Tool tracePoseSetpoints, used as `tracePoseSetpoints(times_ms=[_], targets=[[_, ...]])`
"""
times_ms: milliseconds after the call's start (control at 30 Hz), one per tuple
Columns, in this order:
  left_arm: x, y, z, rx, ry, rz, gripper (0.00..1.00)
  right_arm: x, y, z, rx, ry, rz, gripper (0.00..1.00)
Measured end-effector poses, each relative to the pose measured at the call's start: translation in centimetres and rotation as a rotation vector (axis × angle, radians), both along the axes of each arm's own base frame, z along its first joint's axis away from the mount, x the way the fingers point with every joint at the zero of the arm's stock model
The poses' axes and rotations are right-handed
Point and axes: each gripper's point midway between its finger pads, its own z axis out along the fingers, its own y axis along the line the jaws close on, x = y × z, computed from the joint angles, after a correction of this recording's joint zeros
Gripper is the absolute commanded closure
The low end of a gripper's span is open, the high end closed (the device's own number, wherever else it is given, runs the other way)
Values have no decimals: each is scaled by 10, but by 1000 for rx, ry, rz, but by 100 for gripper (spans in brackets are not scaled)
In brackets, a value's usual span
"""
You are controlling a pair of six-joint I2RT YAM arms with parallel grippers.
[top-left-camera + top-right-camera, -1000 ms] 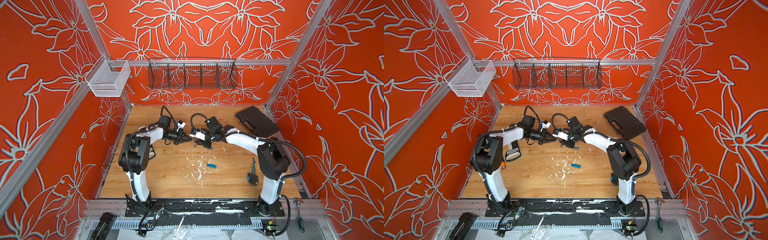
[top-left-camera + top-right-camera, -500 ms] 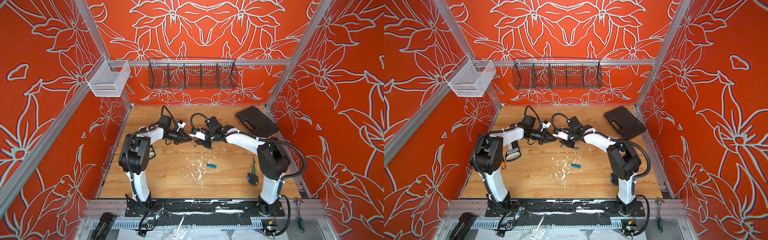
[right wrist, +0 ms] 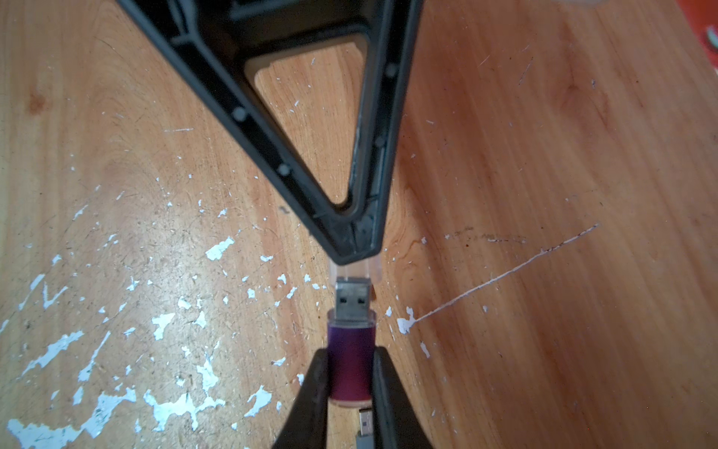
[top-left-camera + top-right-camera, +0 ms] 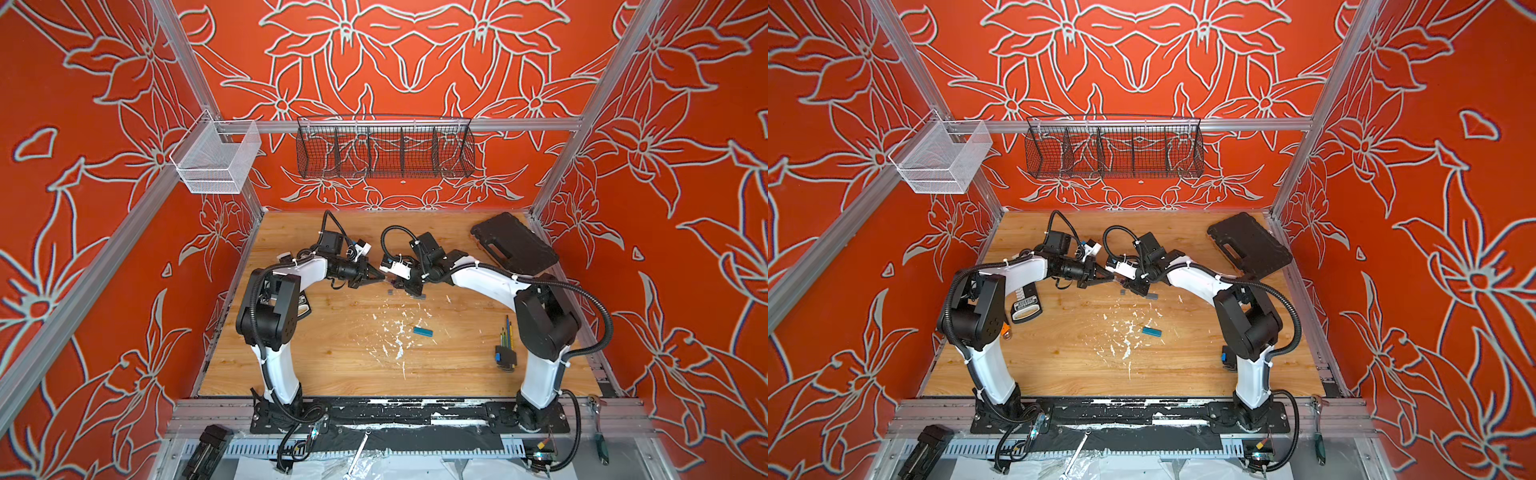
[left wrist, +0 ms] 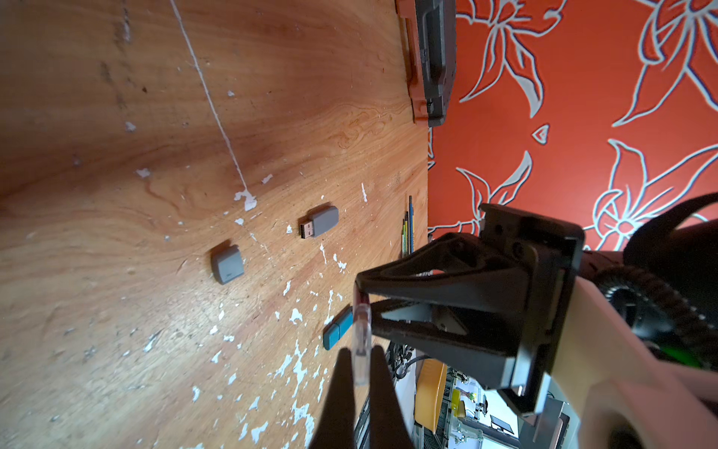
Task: Close the usb drive cover
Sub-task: Close the cover of the USB drive.
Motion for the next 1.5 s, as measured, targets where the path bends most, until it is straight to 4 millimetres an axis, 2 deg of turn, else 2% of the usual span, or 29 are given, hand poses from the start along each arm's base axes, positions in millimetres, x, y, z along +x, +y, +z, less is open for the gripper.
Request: tracePoseSetpoints(times_ms=[933,1500], targets=[[-7,-2,-1,37,-18,-13,100,-5,3,-1,-7,-34,65,92],[-5,-6,-4,43,-55,-15,100,-2,7,2,27,5,-12,93]])
